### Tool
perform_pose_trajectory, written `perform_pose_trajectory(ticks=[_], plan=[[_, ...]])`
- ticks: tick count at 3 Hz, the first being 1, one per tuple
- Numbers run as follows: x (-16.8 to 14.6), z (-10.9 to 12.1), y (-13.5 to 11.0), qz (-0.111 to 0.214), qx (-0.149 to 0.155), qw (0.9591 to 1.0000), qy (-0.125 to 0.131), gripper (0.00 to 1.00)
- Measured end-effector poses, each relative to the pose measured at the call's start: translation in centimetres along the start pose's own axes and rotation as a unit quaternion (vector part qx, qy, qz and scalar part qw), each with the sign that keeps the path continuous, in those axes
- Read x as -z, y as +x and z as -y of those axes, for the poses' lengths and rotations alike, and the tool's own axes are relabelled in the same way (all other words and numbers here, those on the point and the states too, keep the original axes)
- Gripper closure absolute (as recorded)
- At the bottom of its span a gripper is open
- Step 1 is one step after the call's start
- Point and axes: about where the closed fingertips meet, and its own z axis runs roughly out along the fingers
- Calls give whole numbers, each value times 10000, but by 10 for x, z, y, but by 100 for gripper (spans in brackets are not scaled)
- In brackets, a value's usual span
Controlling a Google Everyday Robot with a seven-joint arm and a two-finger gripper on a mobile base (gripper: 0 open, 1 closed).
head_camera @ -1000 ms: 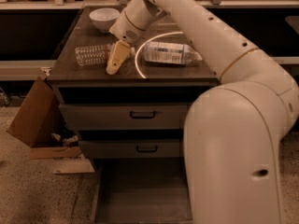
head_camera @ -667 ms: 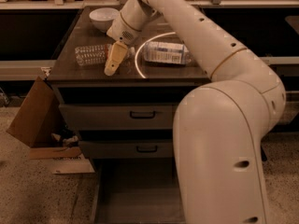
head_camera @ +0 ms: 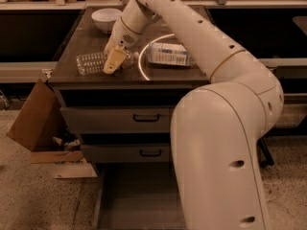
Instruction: Place water bottle into bottom drawer
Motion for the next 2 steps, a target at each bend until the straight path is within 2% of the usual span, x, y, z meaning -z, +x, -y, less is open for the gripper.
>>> perform_pose_trajectory(ticks=[1, 2], plan=[[2, -5, 0, -3, 18, 10000, 36, 64], [47, -30, -3, 112, 104, 9983, 569, 95]])
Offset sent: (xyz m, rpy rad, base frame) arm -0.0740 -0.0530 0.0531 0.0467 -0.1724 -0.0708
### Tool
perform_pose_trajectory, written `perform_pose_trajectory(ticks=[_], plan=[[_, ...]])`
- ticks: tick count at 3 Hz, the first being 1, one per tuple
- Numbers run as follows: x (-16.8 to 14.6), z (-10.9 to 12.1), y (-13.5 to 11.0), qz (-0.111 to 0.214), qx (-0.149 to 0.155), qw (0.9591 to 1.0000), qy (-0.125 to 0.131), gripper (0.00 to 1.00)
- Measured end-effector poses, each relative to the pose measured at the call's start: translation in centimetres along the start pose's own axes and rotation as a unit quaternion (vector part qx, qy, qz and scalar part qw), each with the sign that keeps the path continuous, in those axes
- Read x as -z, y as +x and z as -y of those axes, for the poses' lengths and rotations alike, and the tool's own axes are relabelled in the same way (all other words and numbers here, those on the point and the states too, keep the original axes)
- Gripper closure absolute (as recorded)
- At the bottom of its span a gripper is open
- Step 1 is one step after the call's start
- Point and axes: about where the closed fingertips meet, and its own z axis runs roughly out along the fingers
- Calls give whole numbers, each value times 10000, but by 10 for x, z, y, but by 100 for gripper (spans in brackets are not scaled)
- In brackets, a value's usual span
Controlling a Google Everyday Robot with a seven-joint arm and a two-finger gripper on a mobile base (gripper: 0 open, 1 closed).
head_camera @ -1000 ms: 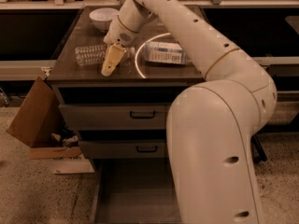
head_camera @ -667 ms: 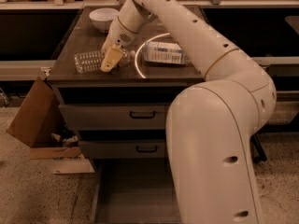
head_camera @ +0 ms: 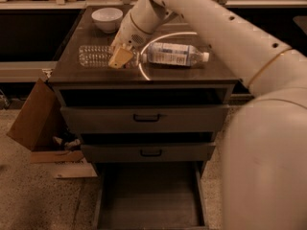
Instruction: Place water bottle into bottom drawer
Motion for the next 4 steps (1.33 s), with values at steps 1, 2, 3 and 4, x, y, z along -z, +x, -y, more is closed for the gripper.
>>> perform_pose_trajectory(ticks=[1, 2, 3, 4], plan=[[56, -32, 5, 45, -194, 9984, 529, 100], [82, -85, 23, 71, -680, 9955, 654, 100], [63, -110, 53, -169, -821, 9957, 397, 100], [63, -110, 53, -169, -821, 9957, 396, 100]])
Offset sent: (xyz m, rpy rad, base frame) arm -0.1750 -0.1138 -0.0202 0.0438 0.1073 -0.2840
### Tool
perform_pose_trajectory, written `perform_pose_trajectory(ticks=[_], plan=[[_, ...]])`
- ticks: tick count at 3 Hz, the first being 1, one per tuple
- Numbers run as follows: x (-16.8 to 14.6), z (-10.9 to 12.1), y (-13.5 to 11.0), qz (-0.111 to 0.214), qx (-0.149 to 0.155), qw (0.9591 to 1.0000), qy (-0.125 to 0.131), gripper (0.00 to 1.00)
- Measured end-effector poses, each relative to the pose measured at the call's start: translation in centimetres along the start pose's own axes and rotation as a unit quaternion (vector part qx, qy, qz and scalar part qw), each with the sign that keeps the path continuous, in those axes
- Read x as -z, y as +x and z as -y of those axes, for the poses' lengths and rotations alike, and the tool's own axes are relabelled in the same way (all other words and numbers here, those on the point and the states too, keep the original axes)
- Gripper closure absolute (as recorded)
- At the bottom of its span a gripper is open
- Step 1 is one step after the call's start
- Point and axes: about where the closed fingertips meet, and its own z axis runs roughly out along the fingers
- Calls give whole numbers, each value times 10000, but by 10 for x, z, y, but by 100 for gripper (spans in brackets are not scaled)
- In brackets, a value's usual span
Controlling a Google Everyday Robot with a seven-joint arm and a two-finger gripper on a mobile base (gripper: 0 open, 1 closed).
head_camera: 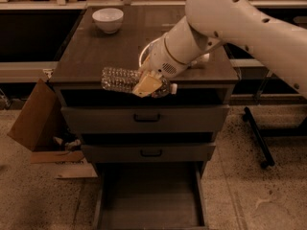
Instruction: Place water bottle into bottom drawer
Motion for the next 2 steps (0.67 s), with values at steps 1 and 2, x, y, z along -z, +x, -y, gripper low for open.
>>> perform_pose_trajectory(ticks=[1, 2], plan=[[-16, -22, 27, -198, -201, 9994, -182, 100], [-38, -70, 65, -265, -681, 9967, -364, 100]])
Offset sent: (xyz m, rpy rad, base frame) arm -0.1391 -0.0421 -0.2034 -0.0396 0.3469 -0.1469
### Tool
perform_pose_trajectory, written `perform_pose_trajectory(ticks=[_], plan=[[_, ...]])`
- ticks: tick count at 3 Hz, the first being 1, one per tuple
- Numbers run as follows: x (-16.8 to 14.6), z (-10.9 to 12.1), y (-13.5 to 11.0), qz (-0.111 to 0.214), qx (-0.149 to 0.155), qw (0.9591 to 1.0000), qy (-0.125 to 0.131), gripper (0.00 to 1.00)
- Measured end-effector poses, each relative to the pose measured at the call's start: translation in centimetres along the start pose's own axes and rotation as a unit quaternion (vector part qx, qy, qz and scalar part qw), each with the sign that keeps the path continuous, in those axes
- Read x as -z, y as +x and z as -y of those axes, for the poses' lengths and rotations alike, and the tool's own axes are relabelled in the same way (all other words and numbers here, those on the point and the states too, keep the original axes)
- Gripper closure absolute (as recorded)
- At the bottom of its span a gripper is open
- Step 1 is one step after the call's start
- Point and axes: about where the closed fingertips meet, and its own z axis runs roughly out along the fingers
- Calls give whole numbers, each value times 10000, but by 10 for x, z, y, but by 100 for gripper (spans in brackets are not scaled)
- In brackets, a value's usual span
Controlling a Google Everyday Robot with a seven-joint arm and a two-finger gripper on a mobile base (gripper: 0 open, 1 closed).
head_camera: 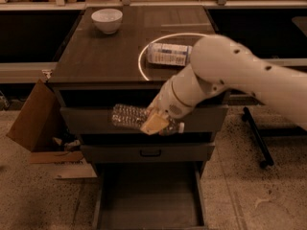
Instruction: Place water bottle into bottom drawer
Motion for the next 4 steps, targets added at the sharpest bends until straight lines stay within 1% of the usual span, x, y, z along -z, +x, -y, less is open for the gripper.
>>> perform_pose_trajectory(ticks=[1, 2, 3, 4], plan=[[-43, -46, 50, 27, -572, 9981, -238, 100], [-118, -104, 104, 196, -1255, 9899, -632, 100], [-117, -104, 104, 196, -1252, 9899, -636, 100], [-141, -102, 119, 243, -1328, 9884, -698, 100]])
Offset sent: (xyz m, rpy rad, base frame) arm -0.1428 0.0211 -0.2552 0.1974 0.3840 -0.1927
